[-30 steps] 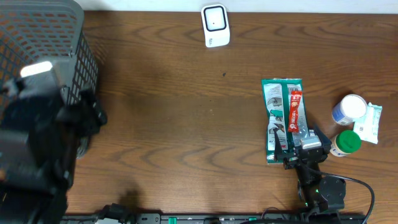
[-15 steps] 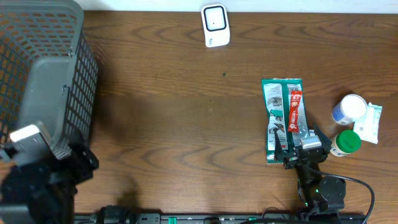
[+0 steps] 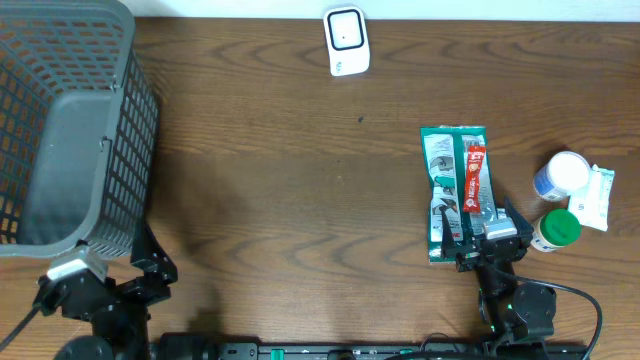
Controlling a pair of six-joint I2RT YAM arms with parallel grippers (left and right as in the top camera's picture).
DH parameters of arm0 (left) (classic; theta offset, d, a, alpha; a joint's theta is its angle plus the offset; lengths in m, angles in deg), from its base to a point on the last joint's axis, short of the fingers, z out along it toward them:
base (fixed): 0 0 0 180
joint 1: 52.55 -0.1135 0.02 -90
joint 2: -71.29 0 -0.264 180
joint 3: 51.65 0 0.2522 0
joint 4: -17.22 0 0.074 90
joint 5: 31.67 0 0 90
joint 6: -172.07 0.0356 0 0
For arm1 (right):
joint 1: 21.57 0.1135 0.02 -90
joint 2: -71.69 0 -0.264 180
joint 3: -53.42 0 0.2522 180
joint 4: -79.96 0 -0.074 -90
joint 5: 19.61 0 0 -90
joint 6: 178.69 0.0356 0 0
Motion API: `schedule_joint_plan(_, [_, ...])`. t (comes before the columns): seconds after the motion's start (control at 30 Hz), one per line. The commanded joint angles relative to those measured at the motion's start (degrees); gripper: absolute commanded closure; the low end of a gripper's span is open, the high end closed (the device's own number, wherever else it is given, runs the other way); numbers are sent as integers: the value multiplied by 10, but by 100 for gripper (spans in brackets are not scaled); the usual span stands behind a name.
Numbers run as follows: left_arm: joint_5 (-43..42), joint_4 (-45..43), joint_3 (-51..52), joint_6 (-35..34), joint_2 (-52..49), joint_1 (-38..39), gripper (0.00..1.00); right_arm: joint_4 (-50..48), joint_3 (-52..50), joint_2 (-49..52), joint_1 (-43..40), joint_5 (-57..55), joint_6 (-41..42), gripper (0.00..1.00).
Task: Scan the item barcode
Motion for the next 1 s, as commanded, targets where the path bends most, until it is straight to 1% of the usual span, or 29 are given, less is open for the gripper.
schedule_joint_plan(0.0, [-29,-68,41,3,37,-3,18,3,-1,-4,-8,-3,0,1])
schedule_joint_plan(0.07, [-38,-123,62,3,54,-3,18,2,-1,-4,-8,-3,0,1])
schedule_joint_plan(0.27, [-86,-323,138,3,92,-3,18,2,-1,-4,-8,-3,0,1])
schedule_joint_plan(0.4, [-120,-447,182,3,91,-3,18,3,-1,-4,-8,-3,0,1])
schedule_joint_plan(0.6, [-129,-603,273,0,91,-3,18,3,-1,-4,-8,-3,0,1])
schedule_joint_plan(0.77, [-129,-678,361,-8,91,-3,18,2,-1,-4,-8,-3,0,1])
schedule_joint_plan(0.97, [-129,-682,422,-8,91,-18,18,3,-1,-4,-8,-3,0,1])
